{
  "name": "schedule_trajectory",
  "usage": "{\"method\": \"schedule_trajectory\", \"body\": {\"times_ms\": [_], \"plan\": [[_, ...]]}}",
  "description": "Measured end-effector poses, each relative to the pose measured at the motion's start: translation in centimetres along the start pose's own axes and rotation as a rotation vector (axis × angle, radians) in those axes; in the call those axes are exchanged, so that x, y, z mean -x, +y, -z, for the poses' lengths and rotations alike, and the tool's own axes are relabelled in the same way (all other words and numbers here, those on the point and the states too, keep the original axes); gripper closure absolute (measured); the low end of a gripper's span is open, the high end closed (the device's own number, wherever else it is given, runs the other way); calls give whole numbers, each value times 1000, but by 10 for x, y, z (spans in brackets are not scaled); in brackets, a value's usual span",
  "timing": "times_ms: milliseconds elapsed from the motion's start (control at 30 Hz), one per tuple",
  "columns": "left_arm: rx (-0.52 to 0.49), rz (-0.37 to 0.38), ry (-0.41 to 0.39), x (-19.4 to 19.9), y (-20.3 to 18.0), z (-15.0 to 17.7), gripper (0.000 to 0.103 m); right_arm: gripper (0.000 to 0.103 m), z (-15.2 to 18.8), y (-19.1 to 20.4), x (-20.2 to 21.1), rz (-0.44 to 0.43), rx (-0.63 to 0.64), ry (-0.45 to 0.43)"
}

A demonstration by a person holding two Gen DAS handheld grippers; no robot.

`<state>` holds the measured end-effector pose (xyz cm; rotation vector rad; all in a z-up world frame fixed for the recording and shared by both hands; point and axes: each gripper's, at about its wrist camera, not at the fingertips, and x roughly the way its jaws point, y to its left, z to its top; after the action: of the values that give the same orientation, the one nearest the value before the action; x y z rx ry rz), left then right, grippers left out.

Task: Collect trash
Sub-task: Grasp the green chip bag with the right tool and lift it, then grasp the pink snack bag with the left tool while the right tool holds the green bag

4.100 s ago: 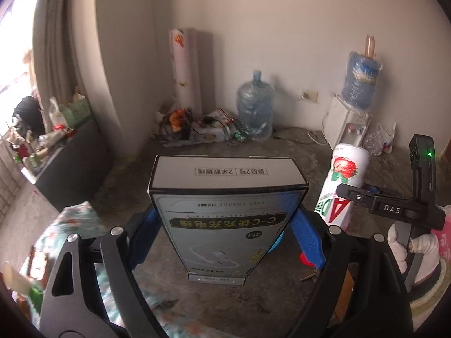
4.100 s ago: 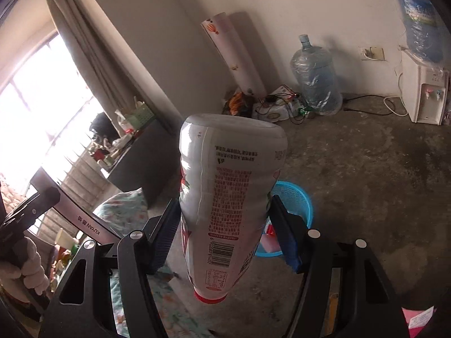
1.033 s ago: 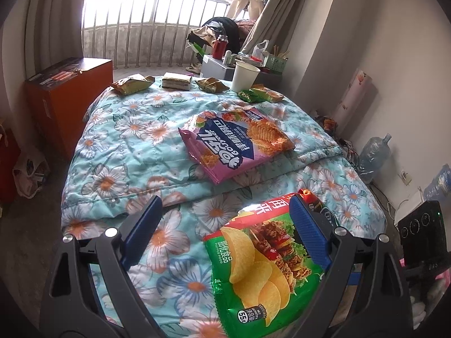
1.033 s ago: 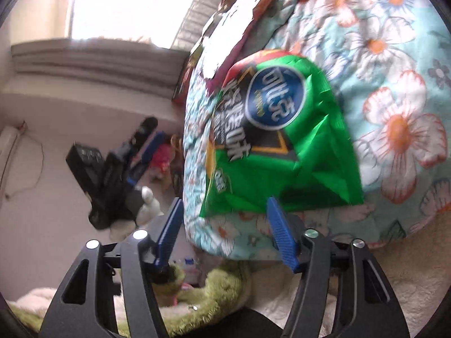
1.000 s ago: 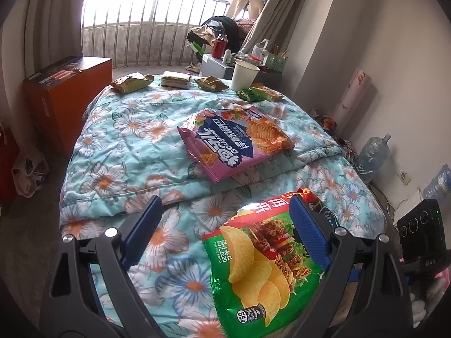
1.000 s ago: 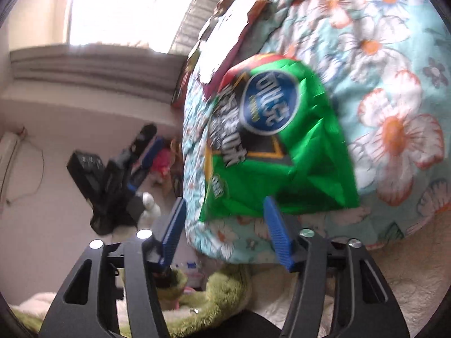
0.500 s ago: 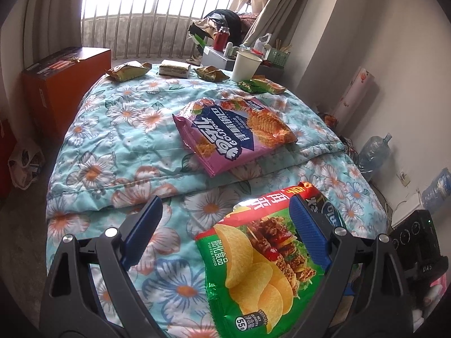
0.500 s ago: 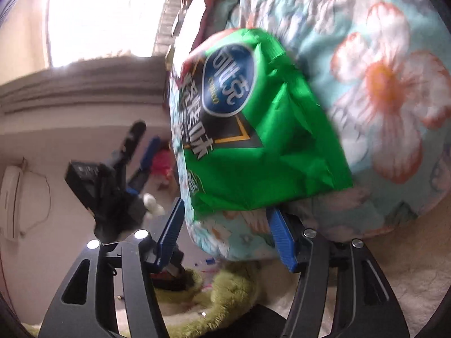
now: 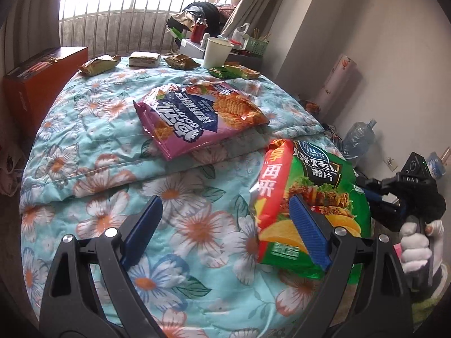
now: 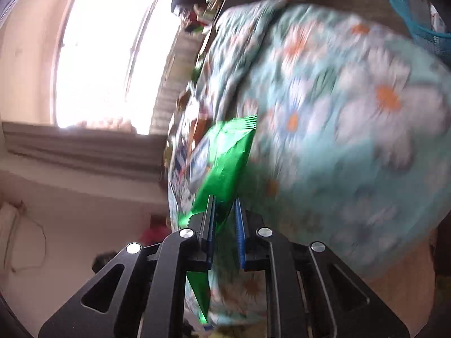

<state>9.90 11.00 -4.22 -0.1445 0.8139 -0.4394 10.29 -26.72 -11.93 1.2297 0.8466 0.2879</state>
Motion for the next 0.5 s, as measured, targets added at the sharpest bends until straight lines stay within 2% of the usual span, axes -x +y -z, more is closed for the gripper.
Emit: {"method": "schedule_trajectory", "body": {"times_ms": [67,100,200,233,333,433,500], "plan": [[-13,4,0,0,-5,1,16,48,-4,-7,4,10,-35,3],[-18,5,-1,0,-7,2,16,44,-1,-10,2,22,-47,14],[-17,0,-3,0,-6,0,16,44,20,-14,-22,26,-53,86],[-14,-2,-6,0,-4,-1,16,44,31,-11,-36,32,-41,91],[-20,-14,-23,1,-2,-10,16,46,39,-2,-45,61,9,93],[-51,-34,-51,1,-3,-22,16,64,39,5,-53,75,13,111],[-91,-67,-70,-2,-8,-31,16,71,37,4,-61,77,3,112]]}}
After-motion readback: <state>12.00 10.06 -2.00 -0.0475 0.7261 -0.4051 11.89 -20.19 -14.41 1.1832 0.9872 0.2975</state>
